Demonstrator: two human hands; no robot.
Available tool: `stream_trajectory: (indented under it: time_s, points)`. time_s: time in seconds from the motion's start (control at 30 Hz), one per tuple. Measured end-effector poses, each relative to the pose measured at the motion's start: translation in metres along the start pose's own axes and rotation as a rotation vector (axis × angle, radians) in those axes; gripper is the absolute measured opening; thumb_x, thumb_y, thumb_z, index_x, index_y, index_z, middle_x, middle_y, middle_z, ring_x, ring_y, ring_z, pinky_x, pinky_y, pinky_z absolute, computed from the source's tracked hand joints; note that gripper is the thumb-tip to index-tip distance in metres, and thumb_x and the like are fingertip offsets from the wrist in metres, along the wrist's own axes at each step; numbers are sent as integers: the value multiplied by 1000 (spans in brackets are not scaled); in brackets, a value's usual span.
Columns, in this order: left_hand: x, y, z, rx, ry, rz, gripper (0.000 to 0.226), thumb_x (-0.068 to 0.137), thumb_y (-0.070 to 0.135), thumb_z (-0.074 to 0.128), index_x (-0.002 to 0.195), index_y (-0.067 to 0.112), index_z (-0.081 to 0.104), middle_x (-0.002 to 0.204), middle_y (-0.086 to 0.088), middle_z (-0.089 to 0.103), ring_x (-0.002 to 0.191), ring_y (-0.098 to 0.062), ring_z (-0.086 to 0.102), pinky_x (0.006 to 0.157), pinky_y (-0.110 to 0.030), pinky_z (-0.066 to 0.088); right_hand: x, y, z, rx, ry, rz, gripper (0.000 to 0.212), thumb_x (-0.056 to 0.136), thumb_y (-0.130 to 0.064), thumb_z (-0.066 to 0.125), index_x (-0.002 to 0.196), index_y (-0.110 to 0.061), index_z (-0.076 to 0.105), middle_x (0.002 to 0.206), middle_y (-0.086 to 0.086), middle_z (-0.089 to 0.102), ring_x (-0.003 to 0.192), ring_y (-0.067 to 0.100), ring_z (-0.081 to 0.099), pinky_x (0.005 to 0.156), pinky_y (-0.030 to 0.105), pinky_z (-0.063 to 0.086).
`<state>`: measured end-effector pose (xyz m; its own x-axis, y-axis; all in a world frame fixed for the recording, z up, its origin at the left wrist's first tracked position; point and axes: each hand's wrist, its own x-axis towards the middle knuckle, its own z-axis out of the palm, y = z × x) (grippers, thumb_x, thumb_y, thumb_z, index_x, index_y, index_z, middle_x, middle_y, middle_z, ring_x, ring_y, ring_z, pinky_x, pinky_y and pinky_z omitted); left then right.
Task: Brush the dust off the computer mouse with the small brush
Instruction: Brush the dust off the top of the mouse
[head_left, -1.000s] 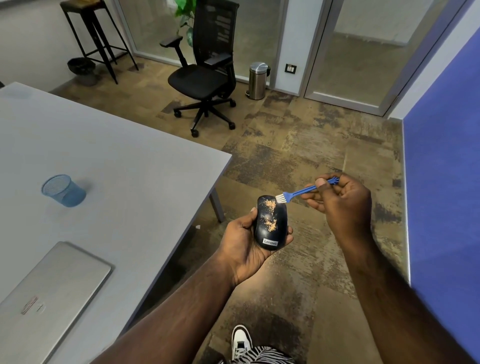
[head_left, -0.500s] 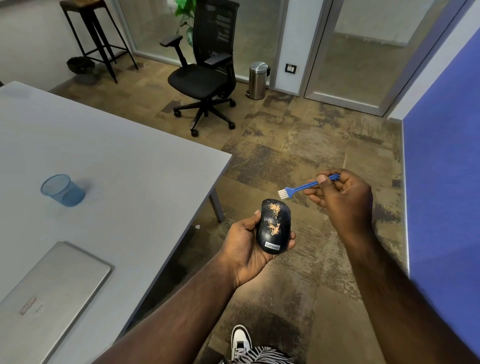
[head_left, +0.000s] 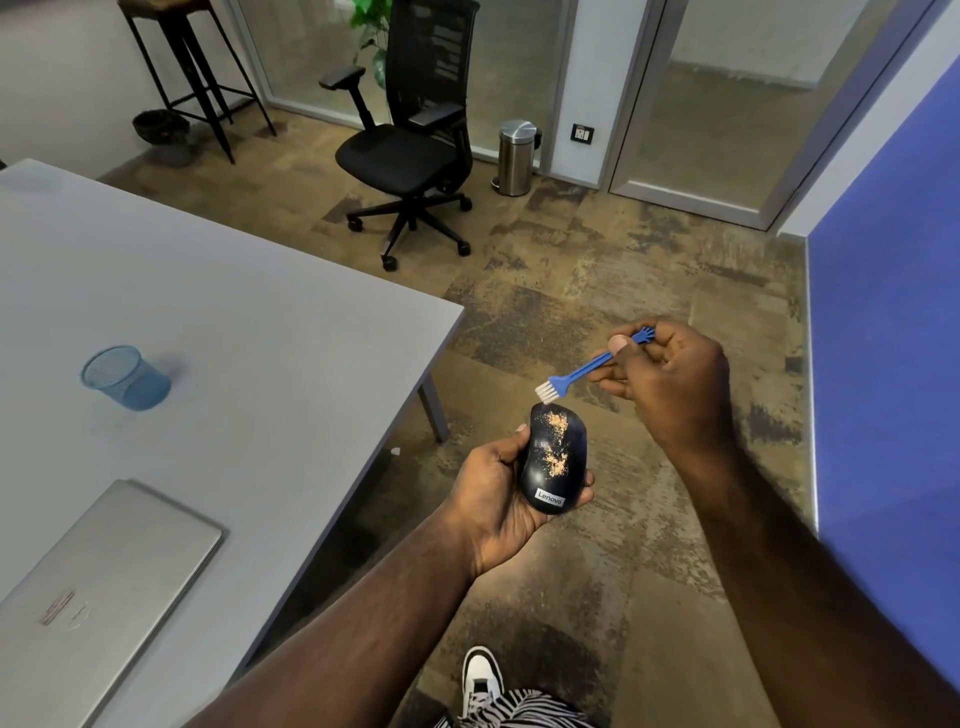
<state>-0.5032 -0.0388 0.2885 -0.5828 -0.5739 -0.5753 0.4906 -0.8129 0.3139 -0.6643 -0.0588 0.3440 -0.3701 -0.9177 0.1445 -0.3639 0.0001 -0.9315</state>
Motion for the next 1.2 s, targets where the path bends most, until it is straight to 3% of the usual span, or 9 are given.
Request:
stream_trajectory:
  time_s: [0.1, 0.2, 0.3, 0.43, 0.6, 0.73, 0.9, 1.1, 1.2]
  points:
    - [2, 1, -1, 20, -2, 4, 49, 100, 35, 36, 130, 0, 53, 111, -25, 59, 94, -39, 59, 82, -46, 55, -1, 0, 4, -57, -91, 15, 15, 94, -7, 61, 87, -20, 67, 77, 3, 74, 65, 13, 75, 63, 36, 63]
    - [2, -1, 0, 36, -4, -7, 51, 100, 34, 36, 134, -1, 49, 110, -25, 59, 93, -38, 60, 79, -45, 56, 3, 3, 4, -174, -24, 0, 19, 94, -10, 62, 85, -27, 65, 78, 0, 73, 67, 11, 75, 67, 41, 63]
    - [2, -3, -1, 28, -6, -10, 51, 100, 34, 36, 136, 0, 48, 111, -25, 59, 94, -38, 60, 77, -44, 58, 4, -4, -1, -99, -15, -7, 12, 94, -9, 62, 90, -19, 67, 78, 0, 73, 66, 12, 75, 65, 37, 63]
    - [3, -1, -1, 35, -6, -6, 49, 100, 35, 36, 132, 2, 51, 116, -26, 58, 95, -38, 61, 81, -46, 55, 0, -9, -1, -110, -146, -23, 17, 93, -7, 62, 85, -22, 65, 75, 2, 73, 63, 12, 75, 63, 35, 63]
    - [3, -3, -1, 37, -5, -18, 52, 100, 34, 36, 137, 0, 46, 119, -26, 55, 97, -38, 59, 79, -46, 56, 7, -3, -3, -200, -9, -31, 11, 94, -11, 62, 91, -21, 67, 81, 1, 72, 71, 15, 75, 68, 41, 63]
    - [2, -1, -1, 23, -19, -10, 50, 100, 34, 36, 136, 1, 48, 118, -27, 56, 96, -39, 60, 80, -45, 56, 3, -7, -5, -105, -78, -24, 12, 94, -7, 61, 89, -17, 66, 76, -1, 72, 64, 10, 74, 63, 33, 63]
    - [0, -1, 0, 14, -15, -17, 51, 99, 33, 37, 137, 0, 46, 116, -27, 56, 94, -39, 60, 78, -45, 57, 6, 1, -8, -177, -2, -33, 14, 94, -10, 61, 89, -22, 66, 80, -3, 72, 71, 15, 75, 71, 43, 62]
    - [-1, 1, 0, 28, -16, -6, 51, 99, 34, 36, 137, 1, 47, 119, -26, 54, 95, -39, 60, 80, -45, 56, 2, -2, -13, -96, -56, -35, 15, 94, -5, 60, 88, -17, 65, 73, -4, 70, 63, 8, 73, 61, 28, 62]
    - [0, 0, 0, 36, -8, -9, 52, 99, 34, 37, 137, 0, 46, 119, -26, 55, 96, -39, 60, 82, -46, 55, 4, 4, -12, -153, -18, -23, 13, 95, -7, 60, 90, -18, 65, 75, -5, 71, 64, 7, 74, 65, 34, 63]
